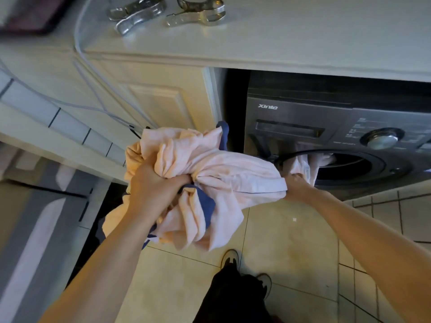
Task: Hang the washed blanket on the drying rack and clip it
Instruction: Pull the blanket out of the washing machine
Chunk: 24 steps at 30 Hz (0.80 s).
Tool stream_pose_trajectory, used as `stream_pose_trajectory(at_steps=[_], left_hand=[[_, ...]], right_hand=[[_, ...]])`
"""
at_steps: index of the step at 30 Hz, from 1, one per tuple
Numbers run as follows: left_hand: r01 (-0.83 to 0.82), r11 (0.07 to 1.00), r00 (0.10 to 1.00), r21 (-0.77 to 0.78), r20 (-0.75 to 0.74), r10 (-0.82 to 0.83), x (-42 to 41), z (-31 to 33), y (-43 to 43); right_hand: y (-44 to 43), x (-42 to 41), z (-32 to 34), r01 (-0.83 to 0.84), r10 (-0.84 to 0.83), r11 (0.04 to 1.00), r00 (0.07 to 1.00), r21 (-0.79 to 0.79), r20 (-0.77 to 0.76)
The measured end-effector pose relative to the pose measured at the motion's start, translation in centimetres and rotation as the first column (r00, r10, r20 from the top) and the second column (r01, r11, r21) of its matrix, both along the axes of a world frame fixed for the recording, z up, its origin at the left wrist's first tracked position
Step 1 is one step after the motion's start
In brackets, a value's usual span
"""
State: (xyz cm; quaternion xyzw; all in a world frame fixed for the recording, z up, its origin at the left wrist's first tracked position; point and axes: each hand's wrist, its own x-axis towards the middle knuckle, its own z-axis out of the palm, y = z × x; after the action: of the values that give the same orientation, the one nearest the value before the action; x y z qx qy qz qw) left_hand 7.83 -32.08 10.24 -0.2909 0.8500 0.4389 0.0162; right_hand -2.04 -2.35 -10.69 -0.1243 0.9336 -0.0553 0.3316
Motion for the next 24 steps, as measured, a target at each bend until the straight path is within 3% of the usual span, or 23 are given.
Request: stream_pose_trajectory(at_steps=[3,7,10,12,15,17,18,20,24], left_hand=[[0.026,0.999,1.000,-0.042,-0.008,-0.026,0.7,-0.3,-0.1],[0.089,0.983,0.995,-0.163,-0.032,-0.095,2.3,-0.2,0.2],[0.117,0.958,0.988,-0.261,-0.072,-0.140,3.3,-0.3,0.3],[0.143,0.932,0.983,-0.334,-0.062,-0.174,3.9,-0.6,0.2],[0.193,0.893,0.975,-0.408,-0.020,-0.220,4.5,-0.9,0.2],[0.224,0.871,0.969,-0.437,0.005,-0.247,4.8,-0.9,0.4],[0.243,0.861,0.964,-0.447,0.014,-0.264,5.0,-0.8,0.5],[0.280,0.843,0.953,-0.459,0.024,-0.304,5.4,-0.3,0.6],[0.339,0.820,0.928,-0.462,0.024,-0.371,5.7,0.7,-0.1]], right_hand=[[2.4,-0.1,1.2,-0.015,0.015,1.000,0.999,-0.012,0.030],[4.4,0.2,6.0,0.008,-0.024,0.996,0.986,-0.093,-0.165],[4.7,1.2,10.2,0.040,-0.093,0.971,0.971,-0.235,-0.219],[4.5,2.0,12.4,0.003,-0.070,0.972,0.958,-0.236,-0.276],[3.6,4.0,16.0,-0.026,-0.048,0.955,0.969,-0.295,-0.242],[2.9,5.8,18.8,-0.142,0.066,0.953,0.960,-0.269,-0.273],[2.6,6.7,19.7,-0.257,0.169,0.946,0.913,-0.201,-0.370],[1.9,8.5,20.9,-0.473,0.407,0.881,0.733,0.021,-0.546],[-0.1,11.2,24.2,-0.558,0.497,0.828,0.688,0.052,-0.529]])
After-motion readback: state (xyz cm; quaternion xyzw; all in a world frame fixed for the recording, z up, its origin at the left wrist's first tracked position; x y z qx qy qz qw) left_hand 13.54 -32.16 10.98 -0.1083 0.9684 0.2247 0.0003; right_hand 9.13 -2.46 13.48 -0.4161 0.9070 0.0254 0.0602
